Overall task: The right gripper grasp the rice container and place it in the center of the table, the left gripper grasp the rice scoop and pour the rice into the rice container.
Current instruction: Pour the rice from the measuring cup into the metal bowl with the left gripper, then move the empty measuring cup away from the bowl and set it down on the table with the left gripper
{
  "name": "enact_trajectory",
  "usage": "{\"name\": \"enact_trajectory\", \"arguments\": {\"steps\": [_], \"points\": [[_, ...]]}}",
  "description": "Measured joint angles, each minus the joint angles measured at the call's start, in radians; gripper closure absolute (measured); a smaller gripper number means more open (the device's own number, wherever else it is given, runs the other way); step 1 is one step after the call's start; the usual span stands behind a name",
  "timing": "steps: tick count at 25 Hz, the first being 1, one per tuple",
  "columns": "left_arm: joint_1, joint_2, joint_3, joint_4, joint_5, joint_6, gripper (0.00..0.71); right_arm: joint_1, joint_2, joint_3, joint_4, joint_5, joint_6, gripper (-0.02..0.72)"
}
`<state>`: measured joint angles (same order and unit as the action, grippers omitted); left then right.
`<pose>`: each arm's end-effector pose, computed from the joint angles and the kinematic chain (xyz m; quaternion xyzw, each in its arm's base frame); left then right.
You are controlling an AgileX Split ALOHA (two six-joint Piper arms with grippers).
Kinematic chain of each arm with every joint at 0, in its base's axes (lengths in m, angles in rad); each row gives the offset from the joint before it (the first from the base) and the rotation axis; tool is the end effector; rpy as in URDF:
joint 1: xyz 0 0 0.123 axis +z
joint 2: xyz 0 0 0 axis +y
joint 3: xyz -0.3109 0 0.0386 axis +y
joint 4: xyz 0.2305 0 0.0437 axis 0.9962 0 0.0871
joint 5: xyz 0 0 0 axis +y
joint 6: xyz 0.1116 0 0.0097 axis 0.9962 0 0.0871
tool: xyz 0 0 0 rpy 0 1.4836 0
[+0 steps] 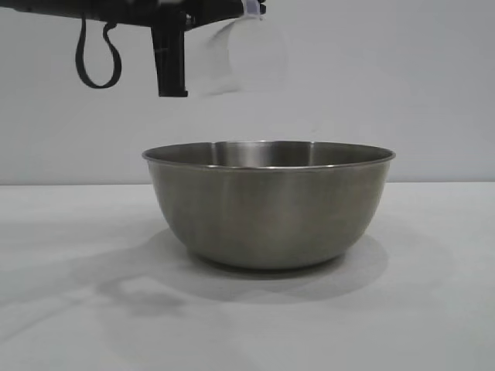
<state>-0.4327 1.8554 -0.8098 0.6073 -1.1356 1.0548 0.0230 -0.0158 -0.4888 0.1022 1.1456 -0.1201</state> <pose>0.3144 -0.2091 0.2423 0.6272 0.2551 0.1504 0.7204 -0.0361 0.0096 0.2479 -0.0666 0.8698 0.0272 0.4881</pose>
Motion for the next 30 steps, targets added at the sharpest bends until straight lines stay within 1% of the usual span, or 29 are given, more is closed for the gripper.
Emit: {"name": "enact_trajectory", "arguments": {"steps": [5,6,7,8,13,18,25,28,30], "points": [[0.000,0.000,0.000,-0.139,0.000,-0.382,0.710,0.000,0.000,0.000,0.000,0.000,0.000,0.180],[0.000,0.000,0.000,-0.139,0.000,-0.382,0.710,0.000,0.000,0.000,0.000,0.000,0.000,0.180],[0.000,0.000,0.000,-0.220,0.000,-0.515,0.710,0.000,0.000,0.000,0.000,0.000,0.000,0.180],[0.000,0.000,0.000,-0.266,0.000,-0.582,0.710,0.000,0.000,0.000,0.000,0.000,0.000,0.180],[0.000,0.000,0.023,-0.511,0.000,-0.790,0.710,0.000,0.000,0.000,0.000,0.000,0.000,0.180],[0.000,0.000,0.066,-0.694,0.000,-0.856,0.710,0.000,0.000,0.000,0.000,0.000,0.000,0.180],[0.000,0.000,0.167,-0.888,0.000,-0.871,0.710,0.000,0.000,0.000,0.000,0.000,0.000,0.180],[0.000,0.000,0.200,-0.944,0.000,-0.873,0.710,0.000,0.000,0.000,0.000,0.000,0.000,0.180],[0.000,0.011,0.207,-0.956,-0.002,-0.876,0.710,0.000,0.000,0.000,0.000,0.000,0.000,0.180]]}}
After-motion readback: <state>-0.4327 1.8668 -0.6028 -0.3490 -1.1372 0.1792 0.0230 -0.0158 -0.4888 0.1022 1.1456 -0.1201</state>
